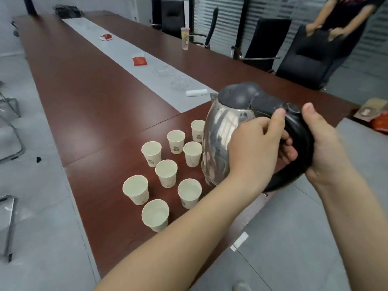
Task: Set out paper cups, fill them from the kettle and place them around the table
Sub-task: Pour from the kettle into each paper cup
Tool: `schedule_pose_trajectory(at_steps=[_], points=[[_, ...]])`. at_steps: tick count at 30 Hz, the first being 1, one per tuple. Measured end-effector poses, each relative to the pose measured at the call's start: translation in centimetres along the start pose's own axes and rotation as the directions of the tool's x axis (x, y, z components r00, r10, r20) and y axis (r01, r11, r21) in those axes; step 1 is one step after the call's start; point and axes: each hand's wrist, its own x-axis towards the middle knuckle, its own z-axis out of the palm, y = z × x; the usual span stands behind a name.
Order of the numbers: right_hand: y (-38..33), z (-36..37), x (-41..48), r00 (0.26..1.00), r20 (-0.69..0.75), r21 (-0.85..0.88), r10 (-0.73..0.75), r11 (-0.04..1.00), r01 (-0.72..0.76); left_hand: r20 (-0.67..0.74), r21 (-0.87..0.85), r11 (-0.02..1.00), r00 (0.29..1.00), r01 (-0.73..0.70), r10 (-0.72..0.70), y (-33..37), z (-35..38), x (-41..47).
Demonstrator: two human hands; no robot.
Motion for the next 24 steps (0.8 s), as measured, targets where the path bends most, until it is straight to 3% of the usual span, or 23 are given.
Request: schedule_pose_trajectory(at_steps=[6, 14, 24], points=[[-1.8, -8.3, 3.4, 0.995, -0.077, -0.027, -0.063, 0.998, 0.061, -0.065, 0.047, 0.997, 0.996, -0.064, 0.067, -0.8, 8.8, 4.2], [-4.1, -18.8, 10.1, 0.991, -0.090, -0.079, -0.104, 0.992, 0.097, -0.163, 0.012, 0.999, 0.986, -0.030, 0.031, -2.3, 19.9, 11.2], [1.8, -23.9, 20.1, 0.989, -0.139, -0.079, -0.052, 0.996, 0.041, -0.271, 0.120, 0.990, 0.961, 0.078, -0.043, -9.9, 22.6, 20.7]])
